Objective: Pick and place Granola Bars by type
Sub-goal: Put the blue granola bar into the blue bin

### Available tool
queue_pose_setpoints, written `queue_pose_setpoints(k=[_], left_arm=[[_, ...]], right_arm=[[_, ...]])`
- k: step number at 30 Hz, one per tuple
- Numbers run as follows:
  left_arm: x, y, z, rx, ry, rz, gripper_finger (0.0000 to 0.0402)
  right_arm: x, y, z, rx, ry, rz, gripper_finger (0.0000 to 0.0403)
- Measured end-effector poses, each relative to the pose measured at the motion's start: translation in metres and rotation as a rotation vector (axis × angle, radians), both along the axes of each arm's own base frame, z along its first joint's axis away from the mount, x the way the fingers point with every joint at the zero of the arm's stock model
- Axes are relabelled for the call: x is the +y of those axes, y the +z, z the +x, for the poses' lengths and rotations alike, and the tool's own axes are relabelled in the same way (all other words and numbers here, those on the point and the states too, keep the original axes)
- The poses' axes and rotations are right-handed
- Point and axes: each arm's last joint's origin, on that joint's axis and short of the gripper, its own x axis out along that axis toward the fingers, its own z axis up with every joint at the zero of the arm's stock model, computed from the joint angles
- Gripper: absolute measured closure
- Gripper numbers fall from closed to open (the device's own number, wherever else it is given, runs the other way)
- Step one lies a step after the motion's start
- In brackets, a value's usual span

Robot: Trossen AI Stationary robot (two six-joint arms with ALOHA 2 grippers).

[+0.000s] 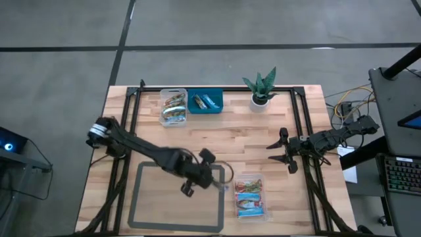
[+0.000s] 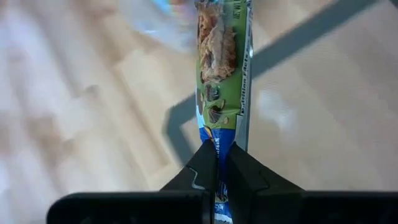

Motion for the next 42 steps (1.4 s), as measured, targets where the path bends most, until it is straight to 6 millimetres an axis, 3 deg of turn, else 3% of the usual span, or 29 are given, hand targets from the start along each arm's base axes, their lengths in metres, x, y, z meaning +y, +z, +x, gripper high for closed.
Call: queue_pose_setpoints(k=[10, 27, 33, 42], left_arm=[[0.056, 0.036, -0.026, -0.106, 0.184, -0.042, 0.0401], [0.134, 0.029, -0.093, -0.212, 0.535, 0.005, 0.0401], [0.178, 0.031, -0.096, -0.209, 0.661, 0.075, 0.0401], [0.242, 0.046, -0.077, -0.225, 0.828, 0.08, 0.0401]], right_arm=[[0.0, 0.0, 0.0, 0.0, 0.0, 0.0, 0.022], [0.0, 0.0, 0.0, 0.0, 0.0, 0.0, 0.022], [0.0, 0.0, 0.0, -0.001, 0.0, 0.0, 0.022], [0.0, 0.0, 0.0, -0.001, 0.0, 0.001, 0.022]])
